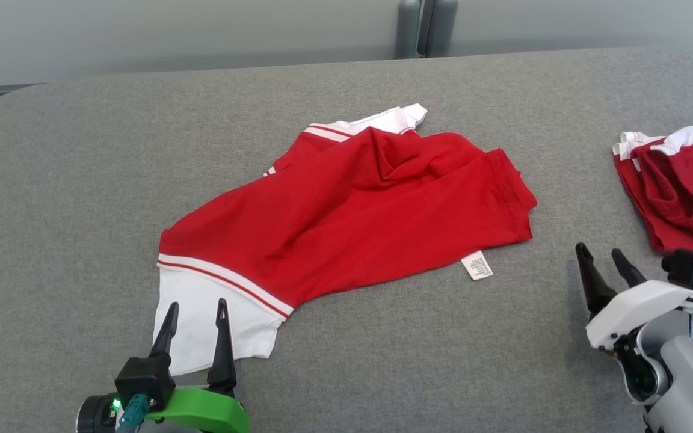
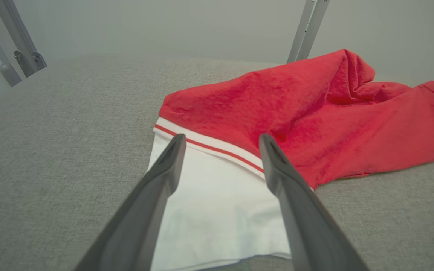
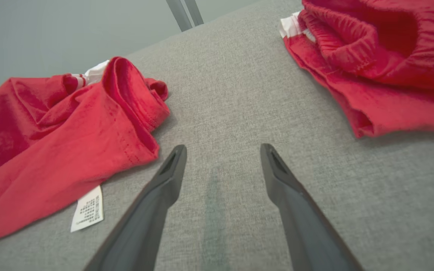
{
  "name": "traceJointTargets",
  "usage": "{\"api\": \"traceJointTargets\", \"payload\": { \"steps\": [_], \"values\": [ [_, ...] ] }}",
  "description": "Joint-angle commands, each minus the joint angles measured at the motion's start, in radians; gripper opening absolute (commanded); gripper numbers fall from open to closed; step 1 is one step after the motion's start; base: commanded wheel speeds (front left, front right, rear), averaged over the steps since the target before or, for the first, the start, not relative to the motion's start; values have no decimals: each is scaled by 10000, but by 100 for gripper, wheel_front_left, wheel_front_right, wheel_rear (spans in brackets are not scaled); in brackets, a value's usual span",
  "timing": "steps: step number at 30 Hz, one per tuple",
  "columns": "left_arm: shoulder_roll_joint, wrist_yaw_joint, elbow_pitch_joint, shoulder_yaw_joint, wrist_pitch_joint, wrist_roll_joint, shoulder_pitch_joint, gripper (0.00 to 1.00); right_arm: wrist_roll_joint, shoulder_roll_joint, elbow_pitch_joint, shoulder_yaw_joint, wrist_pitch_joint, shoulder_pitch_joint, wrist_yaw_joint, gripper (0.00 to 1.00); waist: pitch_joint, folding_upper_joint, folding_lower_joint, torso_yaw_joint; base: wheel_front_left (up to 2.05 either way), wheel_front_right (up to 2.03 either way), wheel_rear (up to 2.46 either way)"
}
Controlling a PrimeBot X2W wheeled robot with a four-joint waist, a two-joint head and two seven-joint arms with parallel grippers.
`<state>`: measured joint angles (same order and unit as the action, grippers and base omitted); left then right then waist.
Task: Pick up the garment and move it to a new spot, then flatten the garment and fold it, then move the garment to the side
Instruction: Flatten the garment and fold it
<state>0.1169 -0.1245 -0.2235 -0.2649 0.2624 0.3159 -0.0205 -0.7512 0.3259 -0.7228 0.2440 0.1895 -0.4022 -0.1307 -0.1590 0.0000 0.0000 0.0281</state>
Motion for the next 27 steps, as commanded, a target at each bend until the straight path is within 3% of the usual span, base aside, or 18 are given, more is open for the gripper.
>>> {"api": "traceJointTargets", "payload": {
  "steps": [1,8,24,25,26,27],
  "values": [
    [25,7,-1,-17,29,-45,130,100,-86,88,373,165,-31,354,0,100,44,0,0,-111,0,0,0],
    [104,11,-50,-109,20,-82,57,100,64,-14,1351,775,-551,735,0,100,0,0,0,30,0,0,0],
    [153,-79,-81,-108,7,61,-145,100,247,-312,-741,1191,-753,-974,0,100,-284,0,0,955,0,0,0],
    [154,-79,-90,-110,8,59,-162,100,262,-308,-872,1269,-715,-1070,0,78,-294,0,0,979,0,0,0],
    [151,-82,-99,-113,10,59,-179,100,238,-314,-983,1333,-676,-1152,0,42,-301,0,0,999,0,0,0],
    [146,-86,-109,-116,11,56,-186,100,188,-324,-1052,1397,-652,-1213,0,23,-305,0,0,1013,0,0,0]
  ]
}}
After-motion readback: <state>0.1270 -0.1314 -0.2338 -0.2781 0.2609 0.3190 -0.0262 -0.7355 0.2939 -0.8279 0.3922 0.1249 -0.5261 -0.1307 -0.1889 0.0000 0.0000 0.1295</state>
